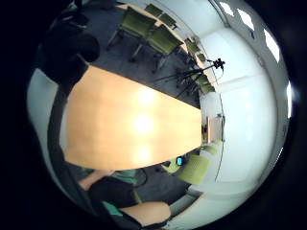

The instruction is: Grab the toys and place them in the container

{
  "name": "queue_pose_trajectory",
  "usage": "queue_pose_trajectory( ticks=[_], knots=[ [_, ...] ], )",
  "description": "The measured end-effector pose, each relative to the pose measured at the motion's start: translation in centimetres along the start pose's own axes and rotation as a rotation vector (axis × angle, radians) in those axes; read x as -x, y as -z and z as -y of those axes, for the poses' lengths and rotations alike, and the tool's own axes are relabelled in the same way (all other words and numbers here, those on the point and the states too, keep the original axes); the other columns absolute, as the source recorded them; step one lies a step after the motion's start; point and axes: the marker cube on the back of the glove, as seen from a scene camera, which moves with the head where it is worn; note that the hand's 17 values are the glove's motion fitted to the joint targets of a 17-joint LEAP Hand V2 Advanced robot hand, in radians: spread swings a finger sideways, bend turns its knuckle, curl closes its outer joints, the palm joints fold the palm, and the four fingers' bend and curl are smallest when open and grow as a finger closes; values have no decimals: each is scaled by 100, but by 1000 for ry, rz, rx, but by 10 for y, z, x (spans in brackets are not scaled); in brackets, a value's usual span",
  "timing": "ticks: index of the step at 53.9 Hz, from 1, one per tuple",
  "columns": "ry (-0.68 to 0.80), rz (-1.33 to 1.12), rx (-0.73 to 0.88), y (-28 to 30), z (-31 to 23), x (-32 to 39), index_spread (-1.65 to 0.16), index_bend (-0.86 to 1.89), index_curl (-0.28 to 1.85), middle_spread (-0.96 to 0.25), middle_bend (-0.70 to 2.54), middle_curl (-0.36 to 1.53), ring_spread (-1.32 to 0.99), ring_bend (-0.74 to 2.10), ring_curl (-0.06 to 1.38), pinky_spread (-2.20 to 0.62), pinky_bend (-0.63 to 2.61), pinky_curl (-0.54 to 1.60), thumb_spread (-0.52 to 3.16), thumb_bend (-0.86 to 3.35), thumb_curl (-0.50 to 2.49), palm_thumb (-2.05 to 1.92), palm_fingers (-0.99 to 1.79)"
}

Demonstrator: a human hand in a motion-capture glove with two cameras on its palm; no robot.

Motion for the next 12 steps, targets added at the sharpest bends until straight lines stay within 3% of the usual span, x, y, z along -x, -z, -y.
queue_pose_trajectory(
  ticks=[3, 12],
  knots=[
    [-137, -64, -3, -15, -7, -47, -33, 24, 24, -6, 44, 40, -20, 96, 20, -16, 133, 31, 108, -9, 29, -11, 3],
    [-214, -34, 9, -36, -34, -107, -35, 24, 28, -8, 42, 39, -22, 91, 19, -16, 125, 30, 109, -8, 24, -11, 7]
  ],
)
